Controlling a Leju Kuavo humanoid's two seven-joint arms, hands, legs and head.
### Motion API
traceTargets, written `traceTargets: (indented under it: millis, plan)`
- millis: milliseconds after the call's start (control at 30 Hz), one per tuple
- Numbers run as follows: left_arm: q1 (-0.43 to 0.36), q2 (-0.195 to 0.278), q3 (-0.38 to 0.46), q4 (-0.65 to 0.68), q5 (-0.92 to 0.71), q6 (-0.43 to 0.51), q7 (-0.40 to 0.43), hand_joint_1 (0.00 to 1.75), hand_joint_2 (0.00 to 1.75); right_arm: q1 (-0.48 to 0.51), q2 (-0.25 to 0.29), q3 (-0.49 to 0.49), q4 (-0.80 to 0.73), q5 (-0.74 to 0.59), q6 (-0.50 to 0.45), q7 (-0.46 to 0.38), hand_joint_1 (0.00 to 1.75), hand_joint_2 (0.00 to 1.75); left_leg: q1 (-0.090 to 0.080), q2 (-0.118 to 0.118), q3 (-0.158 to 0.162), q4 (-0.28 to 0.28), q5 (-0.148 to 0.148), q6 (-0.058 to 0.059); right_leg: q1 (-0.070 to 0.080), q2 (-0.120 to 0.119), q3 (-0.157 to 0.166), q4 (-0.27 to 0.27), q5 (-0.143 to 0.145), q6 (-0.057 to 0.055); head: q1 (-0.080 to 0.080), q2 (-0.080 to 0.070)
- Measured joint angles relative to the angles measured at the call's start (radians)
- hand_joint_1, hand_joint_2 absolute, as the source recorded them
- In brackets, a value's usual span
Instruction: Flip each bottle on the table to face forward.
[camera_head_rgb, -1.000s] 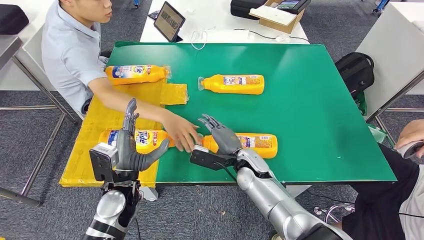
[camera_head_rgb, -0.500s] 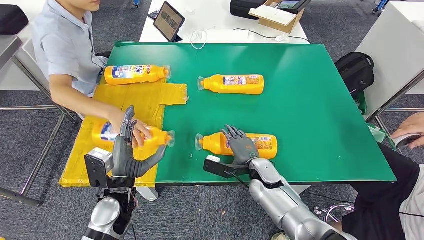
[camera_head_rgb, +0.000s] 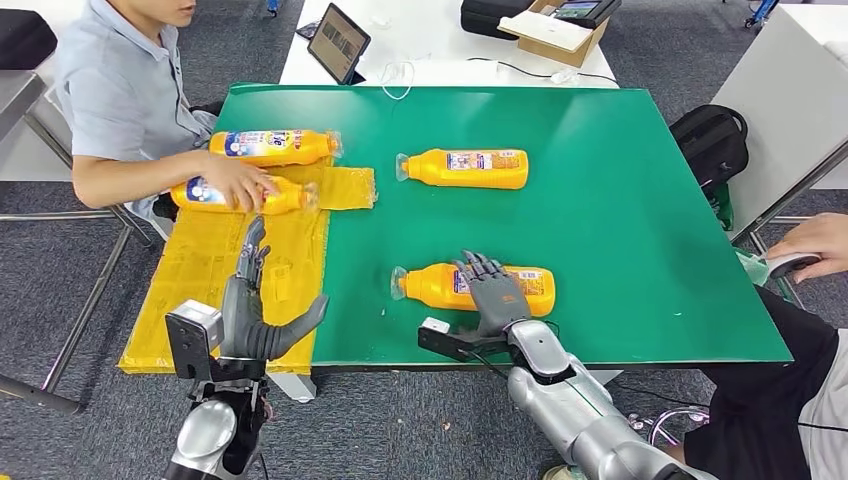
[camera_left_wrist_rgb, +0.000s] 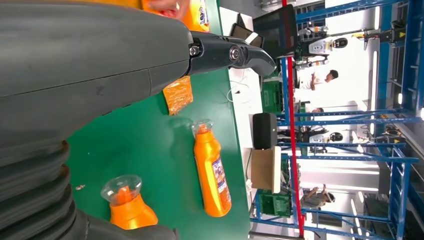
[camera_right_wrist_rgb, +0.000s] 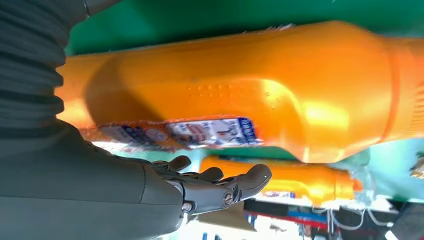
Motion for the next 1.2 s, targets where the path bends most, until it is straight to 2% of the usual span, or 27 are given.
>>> traceTargets:
  millis: [133,267,467,867,900,1000,1033,1100,1200]
  plan:
    - [0.002,0.000,0.006,0.000,0.001,-0.013,0.003,0.00,1.75,-0.017,-0.009,-0.006,0.032,0.090,-0.069,0.030,0.00,1.75,0.000,0.000,0.000,0.000,0.000,0.000,0.000,0.000,0.000,0.000,0.000,0.000,0.000,0.000]
    - [0.007,0.000,0.006,-0.002,0.002,-0.014,0.003,0.00,1.75,-0.034,-0.016,-0.016,0.054,0.125,-0.073,0.054,0.00,1.75,0.000,0.000,0.000,0.000,0.000,0.000,0.000,0.000,0.000,0.000,0.000,0.000,0.000,0.000]
    - [0.017,0.000,0.007,-0.017,0.002,-0.012,0.010,0.00,1.75,-0.054,-0.026,-0.028,0.077,0.157,-0.008,0.097,0.00,1.75,0.000,0.000,0.000,0.000,0.000,0.000,0.000,0.000,0.000,0.000,0.000,0.000,0.000,0.000]
    - [0.024,0.001,0.009,-0.023,-0.003,-0.024,0.028,0.00,1.75,-0.127,-0.025,-0.053,0.178,0.138,0.106,0.123,0.03,1.75,-0.001,0.000,0.008,0.000,0.000,0.000,0.000,0.000,0.007,-0.001,0.000,0.000,0.000,0.000]
    - [0.024,0.001,0.009,-0.023,-0.004,-0.024,0.029,0.00,1.75,-0.134,-0.025,-0.053,0.188,0.143,0.116,0.132,0.33,1.75,-0.001,0.000,0.010,0.000,0.000,0.000,0.000,0.000,0.008,-0.001,0.000,0.000,0.000,0.000]
    - [0.027,0.003,0.009,-0.024,-0.010,-0.025,0.031,0.00,1.75,-0.149,-0.027,-0.053,0.210,0.156,0.141,0.148,1.51,1.75,-0.001,0.000,0.012,0.000,0.000,0.000,0.000,0.000,0.011,-0.001,0.000,0.000,0.000,0.000]
    - [0.030,0.003,0.009,-0.026,-0.013,-0.025,0.032,0.00,1.75,-0.149,-0.029,-0.053,0.214,0.158,0.145,0.149,1.65,1.75,-0.001,0.000,0.012,0.000,0.000,0.000,0.000,0.000,0.011,-0.001,0.000,0.000,0.000,0.000]
    - [0.039,0.004,0.010,-0.032,-0.016,-0.025,0.034,0.00,1.75,-0.145,-0.035,-0.052,0.219,0.159,0.149,0.148,1.75,1.75,-0.001,0.000,0.013,0.000,0.000,0.000,-0.001,0.000,0.011,-0.001,0.000,0.000,0.000,0.000]
    - [0.051,0.005,0.012,-0.038,-0.021,-0.025,0.038,0.00,1.75,-0.137,-0.042,-0.052,0.221,0.149,0.145,0.140,1.75,1.75,-0.001,0.000,0.013,0.000,0.000,0.000,-0.001,0.000,0.012,-0.001,0.000,0.000,0.000,0.000]
